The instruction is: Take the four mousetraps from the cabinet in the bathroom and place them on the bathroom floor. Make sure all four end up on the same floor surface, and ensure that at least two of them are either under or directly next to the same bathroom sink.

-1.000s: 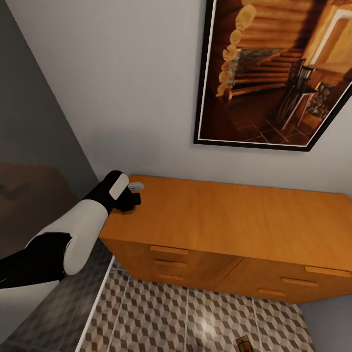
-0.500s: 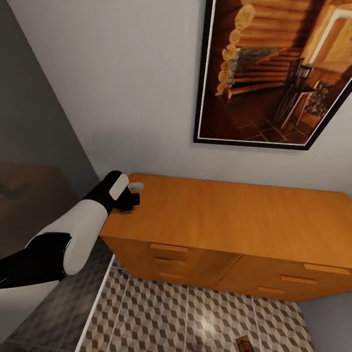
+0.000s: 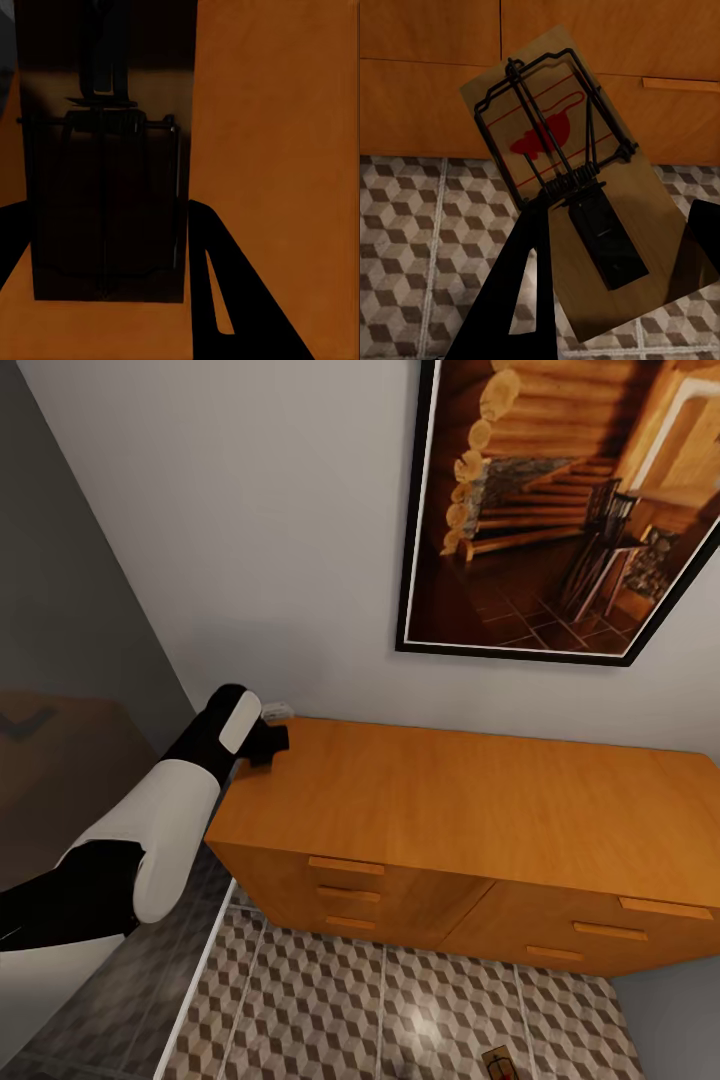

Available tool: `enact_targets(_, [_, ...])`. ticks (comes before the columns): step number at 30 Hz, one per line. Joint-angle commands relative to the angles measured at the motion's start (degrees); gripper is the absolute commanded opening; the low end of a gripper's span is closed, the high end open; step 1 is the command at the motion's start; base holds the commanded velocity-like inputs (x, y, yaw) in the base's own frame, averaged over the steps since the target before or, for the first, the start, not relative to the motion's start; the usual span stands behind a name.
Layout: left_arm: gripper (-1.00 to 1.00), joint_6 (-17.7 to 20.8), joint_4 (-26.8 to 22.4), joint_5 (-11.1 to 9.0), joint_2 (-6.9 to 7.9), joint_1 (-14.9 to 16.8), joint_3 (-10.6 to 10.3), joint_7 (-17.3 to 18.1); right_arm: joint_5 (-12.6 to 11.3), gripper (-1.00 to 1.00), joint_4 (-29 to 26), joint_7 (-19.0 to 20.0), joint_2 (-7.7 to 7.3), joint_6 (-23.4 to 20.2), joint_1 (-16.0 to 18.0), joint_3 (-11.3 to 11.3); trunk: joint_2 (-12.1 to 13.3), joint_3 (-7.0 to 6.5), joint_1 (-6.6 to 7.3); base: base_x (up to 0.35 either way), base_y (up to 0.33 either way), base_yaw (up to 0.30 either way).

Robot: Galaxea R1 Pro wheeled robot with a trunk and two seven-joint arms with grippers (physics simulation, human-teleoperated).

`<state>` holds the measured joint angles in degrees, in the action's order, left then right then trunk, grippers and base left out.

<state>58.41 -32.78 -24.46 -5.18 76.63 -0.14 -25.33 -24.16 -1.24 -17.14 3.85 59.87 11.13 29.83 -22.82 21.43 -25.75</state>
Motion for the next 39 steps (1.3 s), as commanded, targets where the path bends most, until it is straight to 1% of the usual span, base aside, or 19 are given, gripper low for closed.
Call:
enact_targets(1, [-1.0,0.2,-0.1,-0.4,0.0,0.0,0.0,-0.5,-0.3,-1.0,0.0,-0.4,0.01,0.1,0.0,0.5,-0.1,0.09,-0.03,0.0,0.0,0.0])
enact_targets(6, [-1.0,0.2,-0.1,-0.4,-0.01,0.0,-0.2,-0.5,-0.3,-1.0,0.0,-0.4,0.01,0.1,0.0,0.5,-0.1,0.09,-0.03,-0.012,0.0,0.0])
enact_targets(9, [-1.0,0.1,0.0,-0.4,0.04,0.0,-0.3,-0.5,-0.3,-1.0,0.0,-0.4,-0.02,0.1,0.0,0.5,-0.1,0.09,-0.03,-0.215,0.0,0.0])
enact_targets(39, [-1.0,0.1,0.1,-0.3,0.08,0.0,-0.5,-0.5,-0.3,-1.0,0.0,-0.4,-0.07,0.1,0.0,0.5,-0.1,0.09,-0.03,-0.329,0.0,0.0])
